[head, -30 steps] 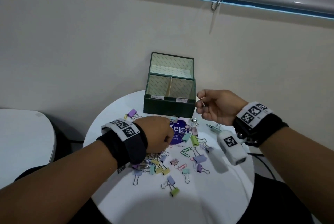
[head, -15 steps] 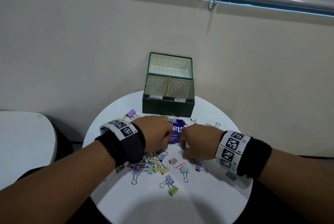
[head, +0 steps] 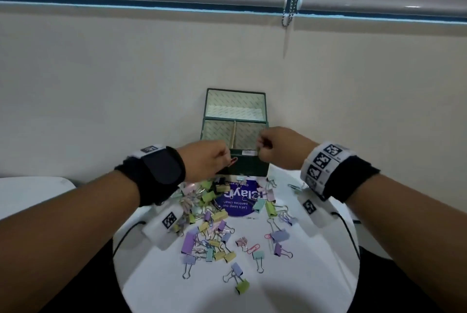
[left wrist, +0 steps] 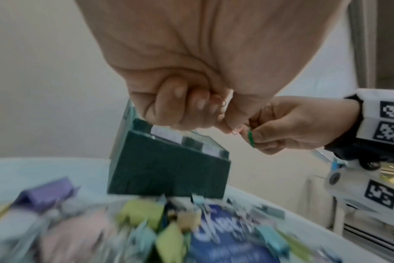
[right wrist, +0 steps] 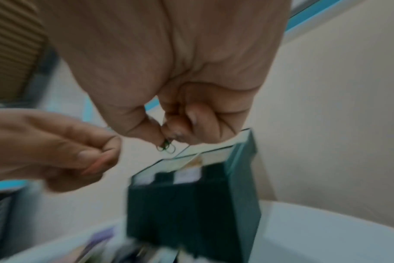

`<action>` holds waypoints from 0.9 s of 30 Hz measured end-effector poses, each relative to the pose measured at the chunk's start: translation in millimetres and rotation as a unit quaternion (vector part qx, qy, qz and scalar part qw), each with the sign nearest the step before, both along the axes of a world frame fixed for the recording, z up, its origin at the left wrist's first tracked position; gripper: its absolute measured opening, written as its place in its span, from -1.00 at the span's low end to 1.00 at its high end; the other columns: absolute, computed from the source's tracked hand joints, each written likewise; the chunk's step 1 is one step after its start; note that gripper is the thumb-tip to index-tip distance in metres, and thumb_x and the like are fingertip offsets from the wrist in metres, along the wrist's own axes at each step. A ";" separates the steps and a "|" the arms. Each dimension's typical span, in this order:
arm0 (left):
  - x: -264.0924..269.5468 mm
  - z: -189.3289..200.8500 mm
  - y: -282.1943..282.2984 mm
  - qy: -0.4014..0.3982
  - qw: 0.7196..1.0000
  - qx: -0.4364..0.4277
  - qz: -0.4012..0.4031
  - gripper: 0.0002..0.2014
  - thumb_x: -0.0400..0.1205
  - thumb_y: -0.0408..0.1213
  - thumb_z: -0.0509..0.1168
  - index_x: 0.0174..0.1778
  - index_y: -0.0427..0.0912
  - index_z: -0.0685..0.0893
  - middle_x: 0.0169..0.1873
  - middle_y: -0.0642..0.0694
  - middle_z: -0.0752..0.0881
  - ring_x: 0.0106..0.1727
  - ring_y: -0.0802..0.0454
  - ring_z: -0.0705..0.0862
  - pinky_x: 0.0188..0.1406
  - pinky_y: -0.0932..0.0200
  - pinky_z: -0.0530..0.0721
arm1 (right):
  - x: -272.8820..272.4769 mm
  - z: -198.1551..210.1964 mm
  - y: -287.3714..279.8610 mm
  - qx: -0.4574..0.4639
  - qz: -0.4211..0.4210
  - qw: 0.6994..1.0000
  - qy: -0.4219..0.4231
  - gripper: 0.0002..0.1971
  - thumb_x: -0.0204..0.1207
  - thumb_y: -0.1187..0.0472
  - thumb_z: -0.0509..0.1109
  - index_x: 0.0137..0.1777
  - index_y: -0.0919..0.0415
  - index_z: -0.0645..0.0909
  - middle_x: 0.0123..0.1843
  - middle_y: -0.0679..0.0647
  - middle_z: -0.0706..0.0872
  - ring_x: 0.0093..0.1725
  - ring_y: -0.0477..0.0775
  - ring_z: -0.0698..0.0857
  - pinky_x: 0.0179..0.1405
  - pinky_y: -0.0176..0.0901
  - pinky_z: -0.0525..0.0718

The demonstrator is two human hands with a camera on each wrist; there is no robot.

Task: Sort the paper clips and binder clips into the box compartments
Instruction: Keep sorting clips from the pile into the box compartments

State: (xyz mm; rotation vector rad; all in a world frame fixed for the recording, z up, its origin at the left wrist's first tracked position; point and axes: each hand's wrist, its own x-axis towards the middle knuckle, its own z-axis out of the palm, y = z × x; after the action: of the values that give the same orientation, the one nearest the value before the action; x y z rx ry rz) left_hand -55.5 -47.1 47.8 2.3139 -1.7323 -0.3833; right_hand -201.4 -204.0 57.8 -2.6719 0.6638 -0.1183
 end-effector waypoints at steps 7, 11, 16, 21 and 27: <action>11.5 6.7 -69.3 -0.027 0.995 -0.021 0.098 -0.71 0.79 -0.12 0.12 -0.14 -0.18 0.60 -0.19 -0.16 0.65 -0.24 -0.02 0.59 -0.25 0.11 0.47 | 46.5 -10.0 -27.6 0.011 -0.057 0.997 -0.045 -0.74 0.62 0.36 0.36 0.24 0.15 0.72 0.18 0.04 0.74 0.18 0.07 0.71 0.26 -0.12 0.65; 5.3 1.6 -87.8 -0.054 0.990 -0.028 0.128 -0.70 0.77 -0.19 0.14 0.22 -0.25 0.70 0.15 -0.21 0.73 0.19 -0.17 0.69 -0.03 0.15 0.49 | 43.0 -11.9 -32.3 0.045 -0.048 0.992 -0.104 -0.66 0.58 0.46 0.36 0.29 0.18 0.73 0.24 0.07 0.80 0.22 0.05 0.74 0.34 -0.14 0.66; 4.4 3.8 -84.7 0.109 0.985 -0.061 0.120 -0.70 0.75 -0.37 0.15 0.35 -0.24 0.66 0.08 -0.22 0.79 -0.28 0.07 0.71 -0.33 0.30 0.67 | 9.6 -12.8 -36.4 0.074 -0.067 0.974 -0.205 -0.71 0.56 0.47 0.33 0.01 0.09 0.77 0.01 -0.02 0.83 0.03 -0.03 0.78 0.13 -0.23 0.70; 7.0 8.3 -45.0 0.044 0.992 -0.100 0.058 -0.67 0.71 -0.23 0.27 0.40 0.07 0.64 0.22 0.10 0.72 -0.04 0.22 0.65 0.12 0.17 0.66 | -45.5 -23.1 -18.4 0.001 0.014 0.999 -0.051 -0.84 0.61 0.28 0.37 -0.08 0.00 0.71 -0.12 -0.23 0.71 -0.10 -0.17 0.70 -0.01 -0.27 0.67; -24.0 -9.1 13.3 -0.105 0.983 0.054 -0.140 -0.75 0.69 -0.02 0.29 0.27 0.35 0.66 0.13 0.26 0.60 0.14 0.27 0.57 0.26 0.16 0.60 | -78.9 -62.6 -1.3 -0.048 0.035 0.979 0.195 -0.83 0.43 -0.05 0.54 -0.15 -0.10 0.60 -0.17 -0.18 0.68 -0.16 -0.14 0.62 -0.14 -0.21 0.62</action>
State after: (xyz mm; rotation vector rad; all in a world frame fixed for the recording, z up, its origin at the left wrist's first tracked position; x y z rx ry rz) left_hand -79.6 -33.8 38.7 2.2554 -2.2024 -0.2935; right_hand -280.3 -205.3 -4.9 -2.8332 0.6915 0.4144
